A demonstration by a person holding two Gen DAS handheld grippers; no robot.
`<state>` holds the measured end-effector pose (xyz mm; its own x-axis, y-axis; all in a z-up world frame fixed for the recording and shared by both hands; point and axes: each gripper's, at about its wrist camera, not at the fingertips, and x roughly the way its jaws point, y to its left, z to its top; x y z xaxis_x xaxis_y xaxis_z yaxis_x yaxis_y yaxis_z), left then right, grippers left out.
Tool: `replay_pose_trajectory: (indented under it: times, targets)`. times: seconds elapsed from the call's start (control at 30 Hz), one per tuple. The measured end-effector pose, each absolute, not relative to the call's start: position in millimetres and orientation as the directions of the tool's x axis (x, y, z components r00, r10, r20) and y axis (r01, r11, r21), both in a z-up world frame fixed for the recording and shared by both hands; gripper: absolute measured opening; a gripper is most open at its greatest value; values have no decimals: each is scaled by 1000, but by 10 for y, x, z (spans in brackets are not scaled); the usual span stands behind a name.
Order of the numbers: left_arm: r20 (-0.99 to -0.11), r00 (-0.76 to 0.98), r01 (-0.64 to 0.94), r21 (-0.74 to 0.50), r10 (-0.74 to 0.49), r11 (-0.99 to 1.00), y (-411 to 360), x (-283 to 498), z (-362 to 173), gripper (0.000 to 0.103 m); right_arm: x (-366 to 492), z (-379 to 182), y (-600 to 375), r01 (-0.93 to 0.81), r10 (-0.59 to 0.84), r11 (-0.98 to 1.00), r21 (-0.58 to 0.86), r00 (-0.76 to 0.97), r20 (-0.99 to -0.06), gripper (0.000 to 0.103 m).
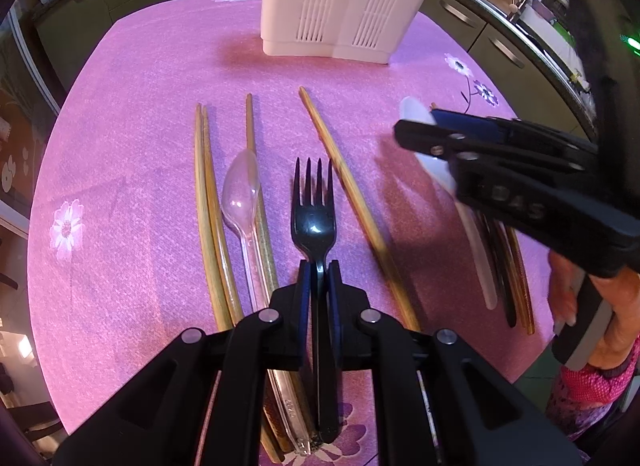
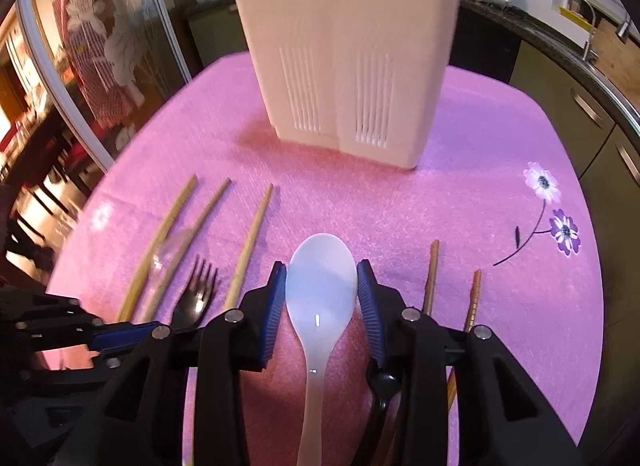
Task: Organize utensils
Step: 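Lift the white spoon with the right tool toward the caddy, then lift the black fork with the left tool and lower it into the caddy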
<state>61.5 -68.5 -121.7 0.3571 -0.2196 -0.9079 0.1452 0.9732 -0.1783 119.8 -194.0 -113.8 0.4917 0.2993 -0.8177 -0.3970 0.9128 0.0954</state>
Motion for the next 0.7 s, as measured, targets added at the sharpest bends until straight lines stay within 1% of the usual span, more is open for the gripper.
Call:
replay_pose_trajectory:
  times: [0.1,0.27,0.4,0.57,0.67,0.7]
  targets:
    - [-906,364,147,-175,-218,973,-681,613,-1186,9,1116,-979,-2012,-388,325,914,119,527,-785,37]
    - [-901,375,154,-171,-218,973,-708,606,-1122,9,1065,-826,-2082,-389,346,911,135,546,-763,37]
    - [-870,429,172,-188,-245,967,-720,558,-933,9,1008,-729,-2150,-385,367,909,157,565,-739,37]
    - [-781,563,209,-184,-272,960,-715,549,-402,9,961,-541,-2261,-377,391,908,183,608,-690,37]
    - [-704,654,214,-182,-279,960,-677,640,2,9,962,-465,-2305,-373,399,908,193,623,-672,37]
    - [-665,693,215,-179,-279,960,-664,683,167,9,962,-442,-2322,-370,401,908,198,628,-667,37]
